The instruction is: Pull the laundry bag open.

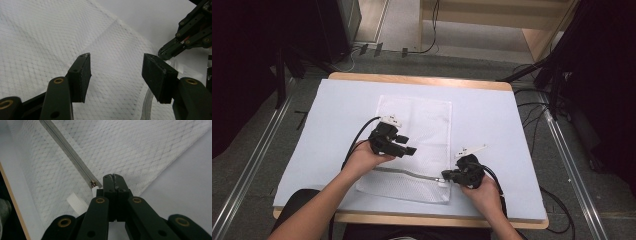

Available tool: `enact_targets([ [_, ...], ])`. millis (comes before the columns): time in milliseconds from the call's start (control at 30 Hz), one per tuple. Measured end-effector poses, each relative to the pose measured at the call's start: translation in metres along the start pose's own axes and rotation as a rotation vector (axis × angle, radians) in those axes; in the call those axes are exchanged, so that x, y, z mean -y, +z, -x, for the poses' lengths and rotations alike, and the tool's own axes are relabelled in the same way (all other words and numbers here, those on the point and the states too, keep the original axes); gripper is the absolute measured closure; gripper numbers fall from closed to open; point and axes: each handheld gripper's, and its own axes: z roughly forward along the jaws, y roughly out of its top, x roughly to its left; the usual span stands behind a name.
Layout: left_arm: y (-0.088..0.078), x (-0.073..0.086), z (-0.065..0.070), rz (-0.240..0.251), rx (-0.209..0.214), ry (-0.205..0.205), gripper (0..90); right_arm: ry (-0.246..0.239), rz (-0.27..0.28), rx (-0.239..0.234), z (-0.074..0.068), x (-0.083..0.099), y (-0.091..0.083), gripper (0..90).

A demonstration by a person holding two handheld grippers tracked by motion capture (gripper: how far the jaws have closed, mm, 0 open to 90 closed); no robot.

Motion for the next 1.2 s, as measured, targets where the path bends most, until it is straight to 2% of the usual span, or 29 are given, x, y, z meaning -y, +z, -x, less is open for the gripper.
enact_targets([
  [167,0.0,0.0,0.001,-0.003,0.001,0.004,41.1,0.009,-0.003,-0.02,-0.004,0.004,-0.001,90.0],
  [333,0.0,0.0,0.002,-0.004,-0.002,0.004,41.3,-0.014,-0.002,-0.027,-0.013,0.003,0.001,90.0],
  [700,-0.006,0.006,0.007,0.0,-0.001,-0.004,42.1,-0.039,0.023,-0.034,-0.019,-0.006,0.004,90.0],
  [833,-0.004,0.008,0.015,-0.01,0.013,0.006,42.6,-0.055,0.017,-0.011,-0.02,-0.004,0.003,90.0],
  [933,0.0,0.008,0.023,-0.032,0.015,0.032,42.8,-0.049,0.025,0.004,-0.016,-0.002,-0.001,90.0],
  [1200,0.011,0.007,0.032,-0.036,0.06,0.038,46.7,-0.05,0.013,0.03,-0.009,0.002,-0.009,90.0],
])
